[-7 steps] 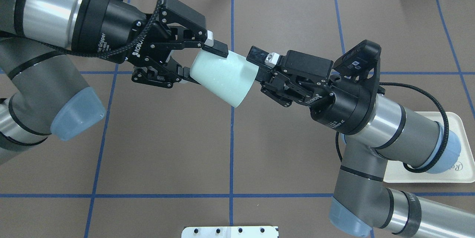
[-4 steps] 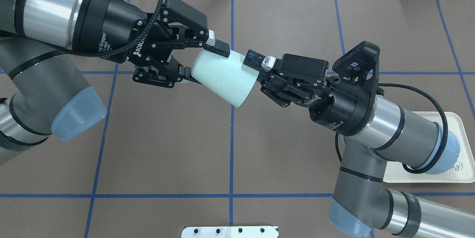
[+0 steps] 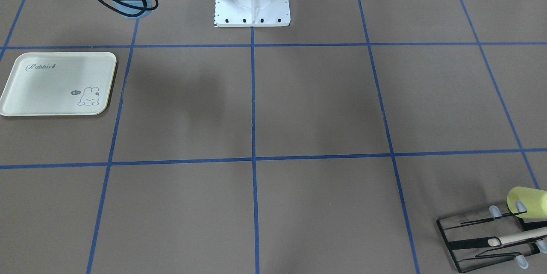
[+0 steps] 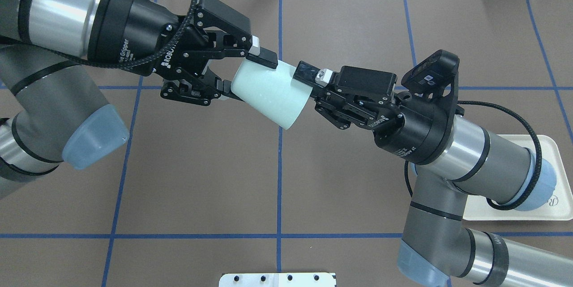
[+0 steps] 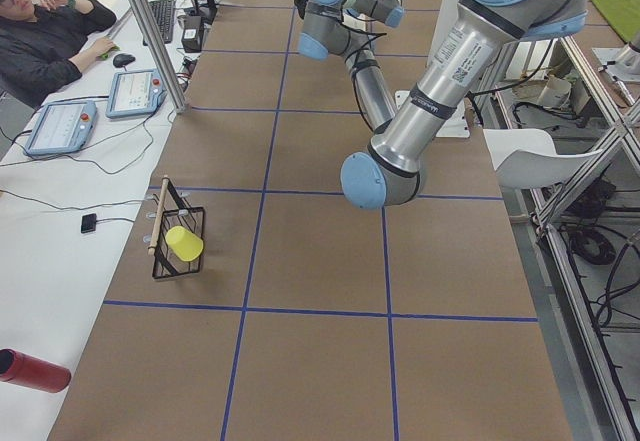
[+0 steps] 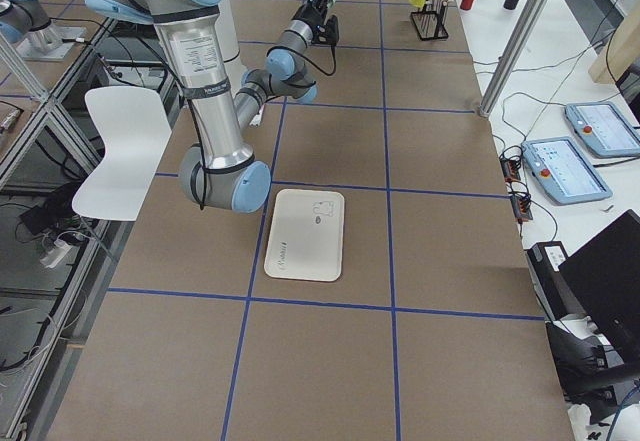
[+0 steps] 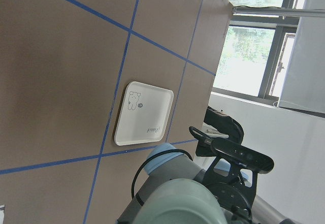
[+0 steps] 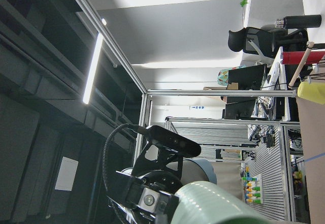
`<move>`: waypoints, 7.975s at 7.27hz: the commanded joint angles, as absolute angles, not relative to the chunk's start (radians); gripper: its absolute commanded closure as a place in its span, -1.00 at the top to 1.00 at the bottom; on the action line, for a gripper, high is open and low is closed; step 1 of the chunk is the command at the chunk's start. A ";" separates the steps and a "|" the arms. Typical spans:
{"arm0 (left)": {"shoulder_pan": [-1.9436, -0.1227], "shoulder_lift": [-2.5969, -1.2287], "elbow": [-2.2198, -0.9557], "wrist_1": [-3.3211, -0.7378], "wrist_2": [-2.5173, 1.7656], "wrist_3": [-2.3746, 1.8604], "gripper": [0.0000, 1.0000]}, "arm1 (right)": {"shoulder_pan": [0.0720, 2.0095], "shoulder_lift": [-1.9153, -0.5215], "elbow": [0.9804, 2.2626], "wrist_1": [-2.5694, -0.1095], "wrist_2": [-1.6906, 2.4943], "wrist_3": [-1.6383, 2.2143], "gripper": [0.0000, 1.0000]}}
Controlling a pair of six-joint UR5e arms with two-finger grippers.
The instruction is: Left arm grabs green cup and hands to right arm on tray
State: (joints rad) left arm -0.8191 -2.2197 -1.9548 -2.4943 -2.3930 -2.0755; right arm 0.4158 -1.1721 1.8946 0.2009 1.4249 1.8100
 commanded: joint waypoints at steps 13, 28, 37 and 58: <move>-0.871 -2.237 -1.933 -2.479 -2.364 -1.911 1.00 | 0.463 -1.210 1.925 0.207 1.430 1.818 -1.00; -1.121 -1.930 -1.919 -1.855 -2.266 -0.698 1.00 | 1.161 -1.310 1.931 -0.935 2.250 1.377 -1.00; -1.469 -1.552 -1.714 -1.638 -2.263 0.005 1.00 | 1.226 -1.480 1.976 -1.315 2.275 0.734 -1.00; -1.514 -1.468 -1.663 -1.641 -2.365 -0.006 1.00 | 0.704 -1.784 2.055 -1.296 1.907 0.973 0.98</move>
State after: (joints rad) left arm -1.5147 -1.4680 -1.6631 -1.6413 -2.3649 -0.0061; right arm 0.7042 -1.7852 2.0515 -1.2964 1.9157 0.9727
